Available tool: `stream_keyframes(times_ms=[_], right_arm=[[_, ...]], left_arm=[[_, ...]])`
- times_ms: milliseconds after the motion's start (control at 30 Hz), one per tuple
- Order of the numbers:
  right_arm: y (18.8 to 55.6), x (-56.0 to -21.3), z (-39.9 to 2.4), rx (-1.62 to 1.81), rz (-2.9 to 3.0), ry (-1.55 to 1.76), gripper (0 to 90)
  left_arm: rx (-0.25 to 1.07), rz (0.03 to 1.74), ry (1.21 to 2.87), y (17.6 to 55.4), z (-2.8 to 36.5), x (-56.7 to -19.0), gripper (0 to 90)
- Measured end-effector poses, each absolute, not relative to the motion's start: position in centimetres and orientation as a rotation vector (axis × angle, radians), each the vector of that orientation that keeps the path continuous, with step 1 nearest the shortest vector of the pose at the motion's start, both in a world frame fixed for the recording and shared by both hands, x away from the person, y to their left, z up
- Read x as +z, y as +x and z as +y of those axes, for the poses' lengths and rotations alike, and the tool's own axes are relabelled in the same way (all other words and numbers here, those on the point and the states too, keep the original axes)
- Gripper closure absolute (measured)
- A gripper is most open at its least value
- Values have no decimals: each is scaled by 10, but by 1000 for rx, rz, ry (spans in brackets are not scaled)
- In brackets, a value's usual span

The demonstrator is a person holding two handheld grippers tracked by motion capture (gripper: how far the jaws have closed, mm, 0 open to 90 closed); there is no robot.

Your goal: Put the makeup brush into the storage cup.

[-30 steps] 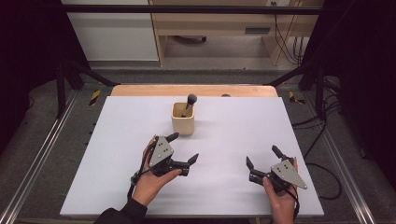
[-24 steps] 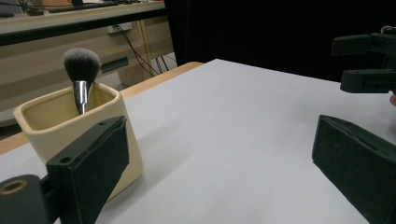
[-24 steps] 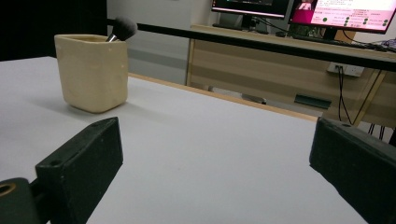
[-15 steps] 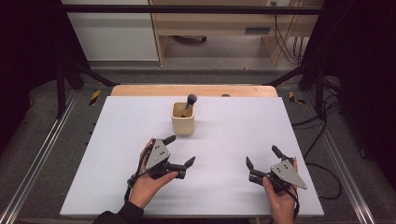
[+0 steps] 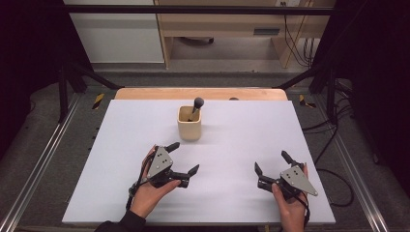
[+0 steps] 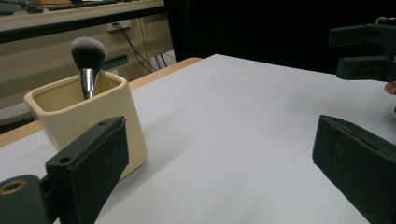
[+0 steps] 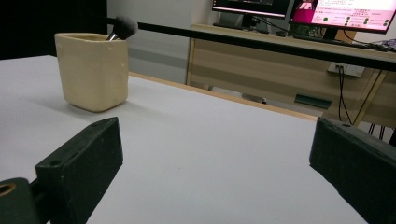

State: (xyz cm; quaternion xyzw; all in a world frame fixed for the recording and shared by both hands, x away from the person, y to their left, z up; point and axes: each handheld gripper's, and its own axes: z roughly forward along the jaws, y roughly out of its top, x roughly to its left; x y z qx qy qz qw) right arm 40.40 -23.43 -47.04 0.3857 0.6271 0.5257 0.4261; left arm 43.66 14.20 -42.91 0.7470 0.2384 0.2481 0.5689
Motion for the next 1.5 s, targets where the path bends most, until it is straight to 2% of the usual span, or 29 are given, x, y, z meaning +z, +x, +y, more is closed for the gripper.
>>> stream_keyframes(times_ms=[600,1500], right_arm=[[403,-469,-234,1329,1585,974,29],[403,-469,-244,1355,1667,934,42]], left_arm=[[598,557,1741,429,157,-432,33],[665,615,1695,417,221,-430,33]])
